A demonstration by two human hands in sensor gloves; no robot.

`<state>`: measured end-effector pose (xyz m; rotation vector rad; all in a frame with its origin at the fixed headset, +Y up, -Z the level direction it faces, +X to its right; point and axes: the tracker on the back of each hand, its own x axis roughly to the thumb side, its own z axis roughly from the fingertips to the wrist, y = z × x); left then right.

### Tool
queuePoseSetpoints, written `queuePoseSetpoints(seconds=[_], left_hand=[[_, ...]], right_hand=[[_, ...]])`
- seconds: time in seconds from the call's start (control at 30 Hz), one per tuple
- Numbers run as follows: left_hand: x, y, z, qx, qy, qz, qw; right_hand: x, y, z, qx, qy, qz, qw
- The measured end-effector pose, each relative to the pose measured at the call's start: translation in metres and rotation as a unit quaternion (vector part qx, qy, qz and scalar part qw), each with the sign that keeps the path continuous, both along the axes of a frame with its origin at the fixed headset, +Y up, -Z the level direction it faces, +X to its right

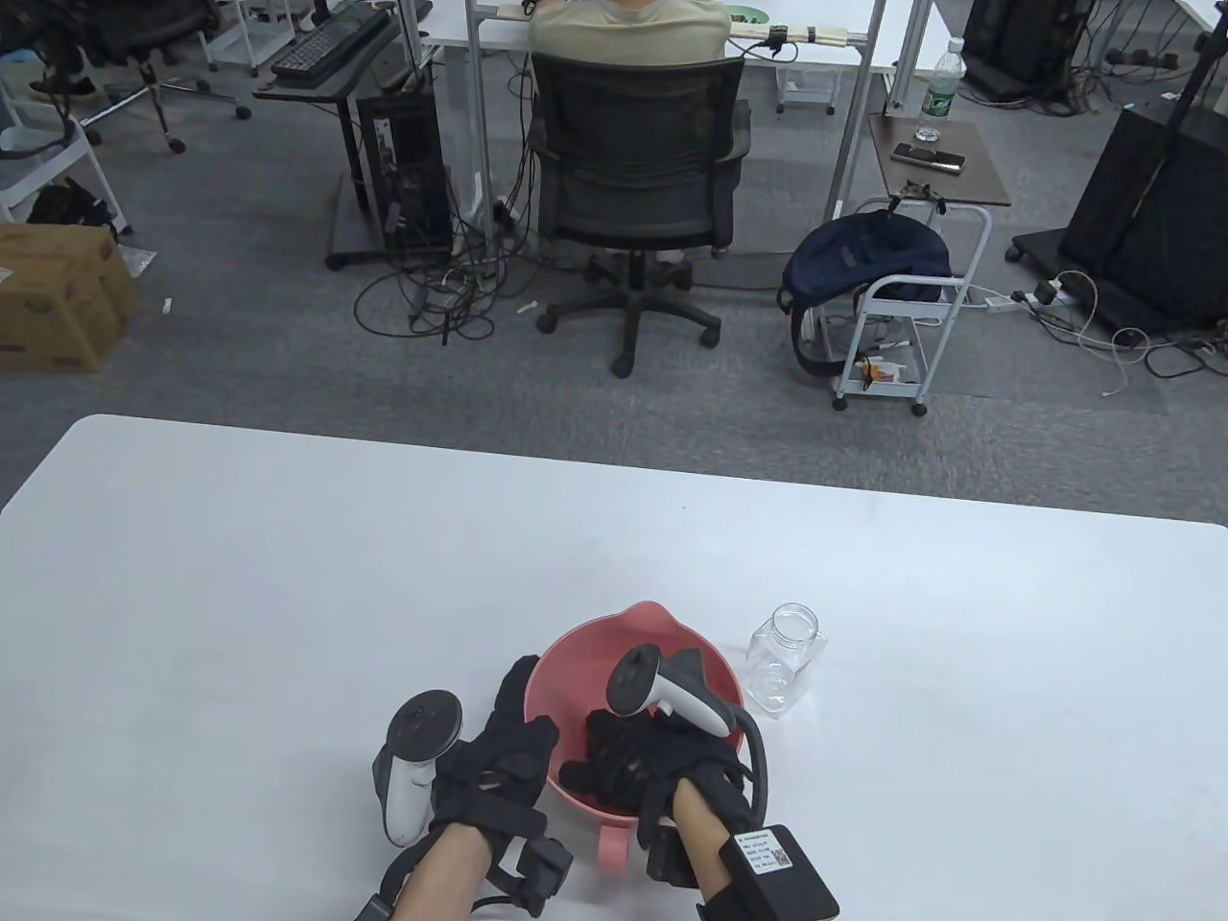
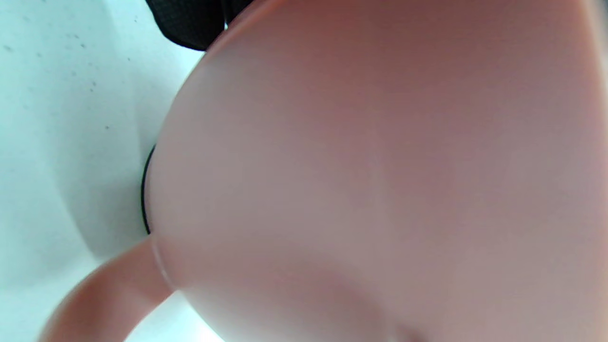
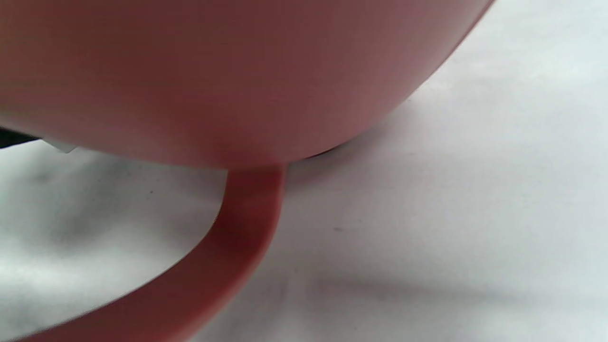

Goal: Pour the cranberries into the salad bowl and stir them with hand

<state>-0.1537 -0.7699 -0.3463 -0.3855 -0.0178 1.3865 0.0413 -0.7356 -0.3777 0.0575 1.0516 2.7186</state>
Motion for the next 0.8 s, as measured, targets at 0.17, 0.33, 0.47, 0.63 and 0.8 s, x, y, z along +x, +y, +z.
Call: queuePoseSetpoints(seconds=[0.17,0.33,0.47,0.63,0.8], left_hand=[[0.0000,0.0000,0.0000,0.000,0.000,0.000,1.000],[-0.0001,-0.0001,0.0000,-0.001,0.000,0.001,1.000],[-0.0002,-0.0001,0.0000,-0.001,-0.001,0.001,1.000],[-0.0003,-0.0002,0.0000,-0.001,-0.002,0.001,1.000],[-0.0004,-0.0002,0.0000,-0.002,-0.002,0.002,1.000]], right_hand=[[0.0020,0.0003,-0.0013,0.009,-0.021,-0.013,1.000],[0.0031,0.0005,-0.0022,0.020,-0.030,-0.025,0.999],[0.0037,0.0012,-0.0021,0.025,-0.033,-0.014,0.999],[0.0044,0.0018,-0.0020,0.024,-0.038,-0.005,0.999],[0.0049,0.0019,-0.0016,0.019,-0.038,-0.003,0.999]])
